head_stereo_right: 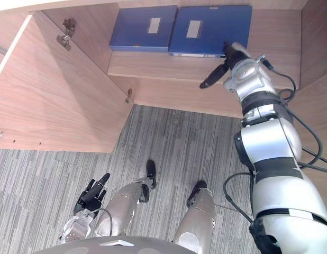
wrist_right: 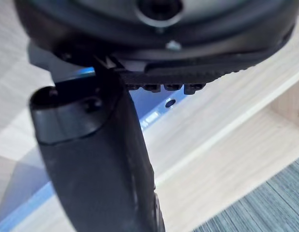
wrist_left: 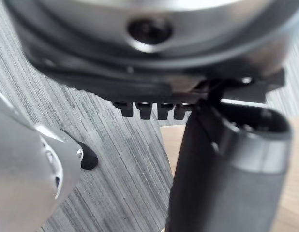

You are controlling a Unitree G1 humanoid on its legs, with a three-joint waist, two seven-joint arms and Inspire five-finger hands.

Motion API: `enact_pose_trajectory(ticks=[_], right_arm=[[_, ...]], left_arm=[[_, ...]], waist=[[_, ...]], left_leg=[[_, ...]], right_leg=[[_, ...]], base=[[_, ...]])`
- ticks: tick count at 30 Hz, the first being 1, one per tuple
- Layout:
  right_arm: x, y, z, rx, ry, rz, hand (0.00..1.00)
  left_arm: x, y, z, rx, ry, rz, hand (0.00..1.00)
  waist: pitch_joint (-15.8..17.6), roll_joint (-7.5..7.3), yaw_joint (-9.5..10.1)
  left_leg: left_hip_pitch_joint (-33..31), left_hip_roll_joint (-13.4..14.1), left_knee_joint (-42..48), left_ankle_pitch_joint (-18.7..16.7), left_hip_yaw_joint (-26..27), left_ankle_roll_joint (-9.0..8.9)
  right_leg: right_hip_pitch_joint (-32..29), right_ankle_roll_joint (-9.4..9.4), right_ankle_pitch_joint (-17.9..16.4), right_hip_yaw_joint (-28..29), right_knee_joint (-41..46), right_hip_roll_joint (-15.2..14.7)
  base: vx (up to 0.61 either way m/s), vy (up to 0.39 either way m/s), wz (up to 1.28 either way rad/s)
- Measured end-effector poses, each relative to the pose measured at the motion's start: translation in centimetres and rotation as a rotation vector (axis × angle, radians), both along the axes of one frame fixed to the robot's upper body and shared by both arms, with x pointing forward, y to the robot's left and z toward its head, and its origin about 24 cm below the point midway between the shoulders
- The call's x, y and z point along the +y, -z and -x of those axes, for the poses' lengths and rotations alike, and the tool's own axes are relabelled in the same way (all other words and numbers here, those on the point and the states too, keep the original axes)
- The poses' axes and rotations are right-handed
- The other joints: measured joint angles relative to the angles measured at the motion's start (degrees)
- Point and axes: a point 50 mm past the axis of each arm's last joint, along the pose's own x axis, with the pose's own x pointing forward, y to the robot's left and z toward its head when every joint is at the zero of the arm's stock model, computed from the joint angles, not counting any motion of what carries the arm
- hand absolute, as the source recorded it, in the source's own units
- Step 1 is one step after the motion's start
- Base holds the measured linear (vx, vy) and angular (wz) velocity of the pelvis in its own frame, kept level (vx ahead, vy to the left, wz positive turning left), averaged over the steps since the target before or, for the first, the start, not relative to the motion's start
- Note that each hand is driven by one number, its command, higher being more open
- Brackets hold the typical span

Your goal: Walk over to the cabinet, pick up the folder, carry it to the office cabinet, place the folder inside the office cabinet, then close the office cabinet door

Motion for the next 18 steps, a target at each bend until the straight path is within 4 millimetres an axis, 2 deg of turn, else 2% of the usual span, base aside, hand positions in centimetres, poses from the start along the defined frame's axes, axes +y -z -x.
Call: enact_pose_trajectory(ticks=[2,10,14,17,18], right_arm=[[0.7,0.5,-0.2,0.030,-0.028,0.025,1.00],[0.8,0.4,-0.2,0.005,-0.021,0.033,1.00],[1.9,0.8,-0.5,0.006,-0.045,0.011,1.00],[2.3,2.2,-0.4,0.001,-0.058,-0.045,1.00],[2.6,3.3,-0.3,0.008,-0.064,-0.077,1.00]], left_arm=[[-0.1,0.1,0.1,0.008,0.003,0.002,1.00],[0.0,0.5,0.4,0.040,-0.018,0.003,1.00],[0.5,0.5,0.3,0.054,-0.040,-0.018,1.00],[0.2,0.5,-0.2,0.053,-0.067,-0.003,1.00],[-0.1,0.6,-0.1,0.059,-0.067,0.007,1.00]], waist=[[-0.01,0.02,-0.03],[-0.05,0.04,-0.09],[-0.10,0.11,-0.20],[-0.46,0.08,-0.06],[-0.92,0.03,-0.12]], left_leg=[[0.52,0.00,-1.30,0.67,0.19,-0.12],[1.87,-0.30,-4.67,2.36,0.32,-0.49],[3.37,0.40,-5.27,2.42,0.81,-0.50],[5.96,0.89,-6.12,2.37,0.96,-0.59],[7.39,1.02,-6.60,2.23,1.03,-0.78]], right_leg=[[0.00,-0.05,0.30,0.11,-0.50,0.29],[0.06,-0.21,0.75,0.04,-1.34,0.49],[1.80,-0.11,1.77,0.12,-3.37,1.60],[4.86,0.04,2.46,-0.13,-5.55,2.62],[6.45,0.15,2.67,-0.23,-6.55,2.99]], base=[[0.00,-0.020,-0.05],[0.00,-0.003,-0.01],[0.02,-0.017,-0.11],[0.03,-0.014,-0.10],[0.05,-0.002,-0.11]])
